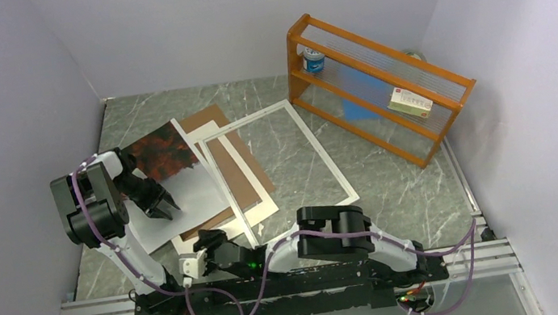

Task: Put the photo into the frame
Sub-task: Pick up the photo frame item at the center of the board.

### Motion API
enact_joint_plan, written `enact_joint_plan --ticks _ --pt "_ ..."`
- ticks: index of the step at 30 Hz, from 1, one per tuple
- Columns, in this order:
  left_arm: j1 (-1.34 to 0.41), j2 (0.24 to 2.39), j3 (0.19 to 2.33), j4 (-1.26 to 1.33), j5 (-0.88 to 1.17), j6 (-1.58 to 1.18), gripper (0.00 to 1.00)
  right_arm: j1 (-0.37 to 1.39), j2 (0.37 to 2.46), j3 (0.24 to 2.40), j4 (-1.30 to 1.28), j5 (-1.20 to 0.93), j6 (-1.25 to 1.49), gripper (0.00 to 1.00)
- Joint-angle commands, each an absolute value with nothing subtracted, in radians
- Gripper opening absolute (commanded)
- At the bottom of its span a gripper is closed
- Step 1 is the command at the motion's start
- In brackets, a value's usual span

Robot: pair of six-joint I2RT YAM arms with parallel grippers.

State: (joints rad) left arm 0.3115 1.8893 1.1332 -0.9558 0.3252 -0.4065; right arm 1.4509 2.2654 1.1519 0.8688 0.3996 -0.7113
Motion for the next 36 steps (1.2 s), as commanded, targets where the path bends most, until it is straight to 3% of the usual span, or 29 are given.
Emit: enact_joint_plan --ticks 1,7,11,19,28,36 --pt "0.284 1.934 1.111 -0.888 0.271 -0.401 0.45 1.462 2.199 1.139 0.905 0.427 -0.761 0.35" --pt "0.284 1.9 1.158 -0.928 0.25 -0.405 0.47 1.462 2.212 1.158 0.916 0.427 -0.761 0.18" --pt "0.284 1.847 1.237 -0.99 0.211 -0.411 0.59 1.461 2.203 1.165 0.933 0.427 -0.767 0.0" --pt "0.285 1.741 1.516 -1.144 0.135 -0.416 0.84 1.458 2.15 1.252 0.82 0.403 -0.703 0.0" --pt "0.284 1.685 1.776 -1.273 0.026 -0.4 0.89 1.447 2.067 1.397 0.528 0.347 -0.486 0.0" --pt "0.284 1.655 1.893 -1.324 0.123 -0.388 0.93 1.444 2.029 1.52 0.335 0.386 -0.385 0.0"
